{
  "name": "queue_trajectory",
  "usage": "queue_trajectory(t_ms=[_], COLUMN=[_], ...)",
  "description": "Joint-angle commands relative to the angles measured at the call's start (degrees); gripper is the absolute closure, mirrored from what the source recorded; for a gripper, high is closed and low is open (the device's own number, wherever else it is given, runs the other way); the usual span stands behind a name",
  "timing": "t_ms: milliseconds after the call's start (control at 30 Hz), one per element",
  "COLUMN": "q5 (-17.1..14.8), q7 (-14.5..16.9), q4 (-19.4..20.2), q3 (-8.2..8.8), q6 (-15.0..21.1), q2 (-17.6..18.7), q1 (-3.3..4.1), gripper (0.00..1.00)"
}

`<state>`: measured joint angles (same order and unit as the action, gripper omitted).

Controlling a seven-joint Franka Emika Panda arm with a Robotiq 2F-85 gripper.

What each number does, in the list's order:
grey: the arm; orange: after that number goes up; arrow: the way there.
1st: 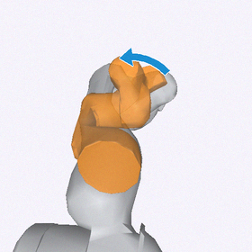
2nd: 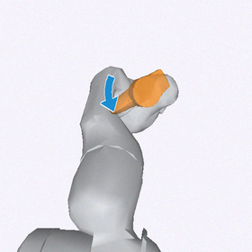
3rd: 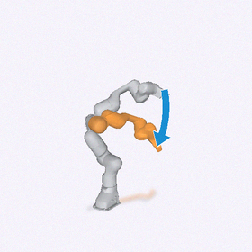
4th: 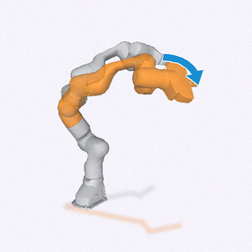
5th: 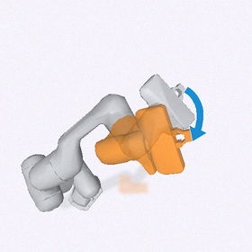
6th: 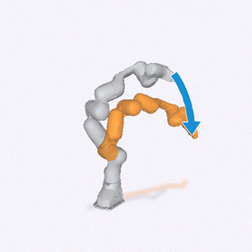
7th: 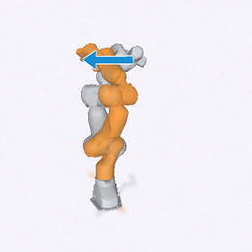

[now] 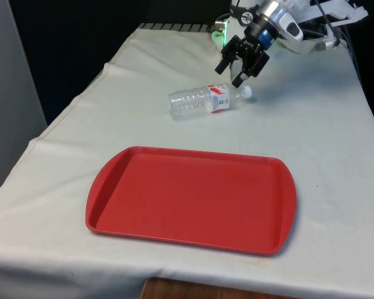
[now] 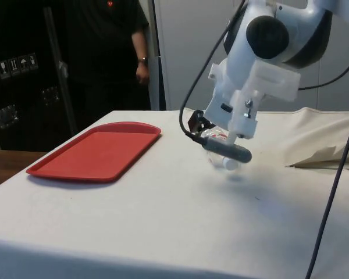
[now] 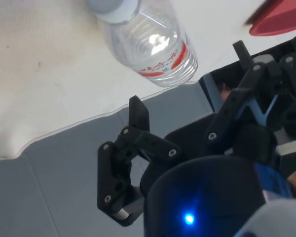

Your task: Place the bottle upright on the tray.

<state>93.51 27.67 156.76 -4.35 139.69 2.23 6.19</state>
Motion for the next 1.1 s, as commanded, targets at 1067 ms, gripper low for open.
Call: queue_trajectory(t_ms=[1067], q5=[12.3], q7=[-11.2], q4=[-1.7], q3=[0.86], q6=[-5.6], q2=[8.7], q1=[-0.11], gripper=[0.0])
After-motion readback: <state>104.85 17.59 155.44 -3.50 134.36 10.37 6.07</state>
